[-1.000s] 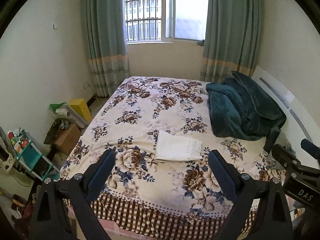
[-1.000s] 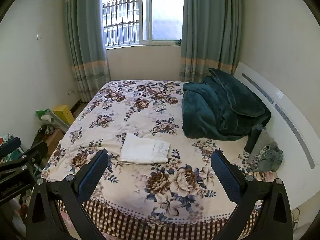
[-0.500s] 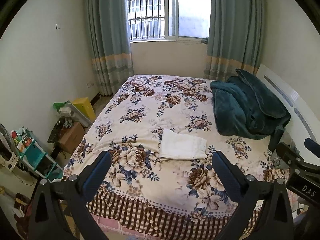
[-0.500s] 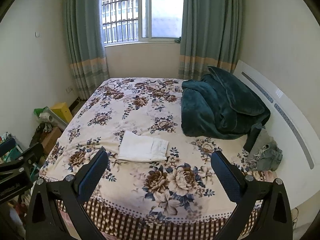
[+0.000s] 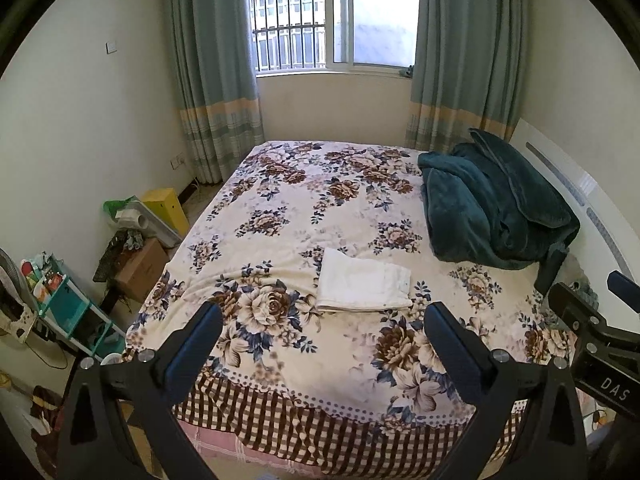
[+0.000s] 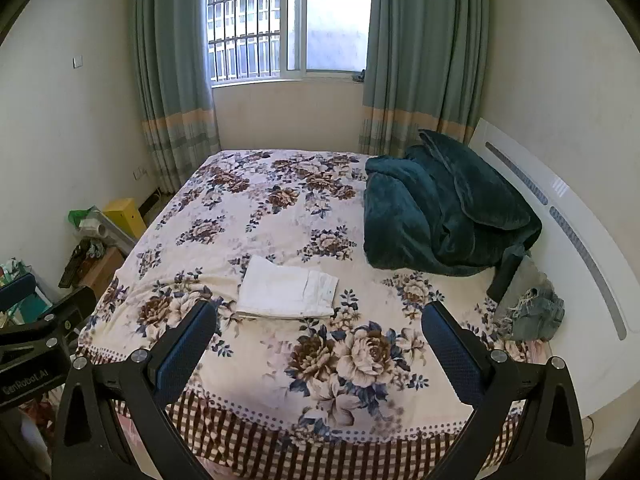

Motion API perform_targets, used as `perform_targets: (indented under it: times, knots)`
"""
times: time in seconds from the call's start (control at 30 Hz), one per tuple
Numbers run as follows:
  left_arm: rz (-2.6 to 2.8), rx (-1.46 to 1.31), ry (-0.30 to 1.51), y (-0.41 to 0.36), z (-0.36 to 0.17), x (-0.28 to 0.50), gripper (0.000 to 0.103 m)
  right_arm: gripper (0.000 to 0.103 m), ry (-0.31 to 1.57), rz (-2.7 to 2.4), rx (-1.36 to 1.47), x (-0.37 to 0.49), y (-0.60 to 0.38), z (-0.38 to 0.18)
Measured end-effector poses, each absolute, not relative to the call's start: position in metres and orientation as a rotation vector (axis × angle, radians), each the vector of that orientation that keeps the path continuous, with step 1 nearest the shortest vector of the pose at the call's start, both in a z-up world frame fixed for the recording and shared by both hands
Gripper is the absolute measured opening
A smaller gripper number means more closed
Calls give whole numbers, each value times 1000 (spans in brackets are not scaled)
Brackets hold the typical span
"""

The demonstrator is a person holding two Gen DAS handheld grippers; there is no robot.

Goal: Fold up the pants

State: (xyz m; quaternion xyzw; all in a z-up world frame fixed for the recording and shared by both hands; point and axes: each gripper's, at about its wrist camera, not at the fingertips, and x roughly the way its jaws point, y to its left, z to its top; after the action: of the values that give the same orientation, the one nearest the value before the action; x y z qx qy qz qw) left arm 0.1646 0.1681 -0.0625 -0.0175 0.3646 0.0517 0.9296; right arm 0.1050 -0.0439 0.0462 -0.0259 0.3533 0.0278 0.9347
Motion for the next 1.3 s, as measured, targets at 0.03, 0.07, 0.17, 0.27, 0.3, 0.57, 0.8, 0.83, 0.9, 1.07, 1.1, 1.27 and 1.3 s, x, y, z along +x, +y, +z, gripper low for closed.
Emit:
perform_targets:
  times: [0.03, 0.07, 0.17, 0.27, 0.3, 0.57, 0.8, 0.83, 0.9, 1.07, 1.1, 1.27, 1.3]
  knots:
    - [105, -35, 749, 168, -62, 165, 103, 103, 725, 57, -52, 104, -44, 45]
    - [104, -35, 751, 168, -63, 164, 103, 103, 727, 58, -53, 103, -44, 43]
    - [103, -32, 752, 168, -64, 165, 103, 103, 733, 59, -56, 102, -46, 38]
    - [98, -34, 752, 168, -64, 166, 103, 103, 741, 64, -57, 101, -48, 34]
    - [97, -35, 752, 168, -64, 165, 103, 103, 744, 66, -58, 102, -49, 34]
    - [95, -35, 753, 169, -65, 165, 103, 103, 759, 73, -57, 103, -52, 30]
    - [96, -36, 755, 168, -65, 163, 103, 103, 769, 81, -56, 102, -54, 26]
    - [97, -37, 755, 168, -65, 162, 103, 103, 769, 80, -58, 102, -55, 26]
    - [96, -37, 754, 168, -65, 163, 103, 103, 769, 82, -55, 102, -55, 26]
    - [94, -38, 759, 170, -64, 163, 103, 103, 767, 83, -57, 102, -56, 25]
    - [94, -37, 760, 169, -63, 163, 103, 103, 766, 84, -60, 102, -56, 26]
    - [90, -43, 759, 170, -63, 164, 103, 103, 770, 84, -61, 103, -56, 26]
    - [91, -43, 759, 170, -63, 163, 103, 103, 771, 85, -61, 102, -57, 26]
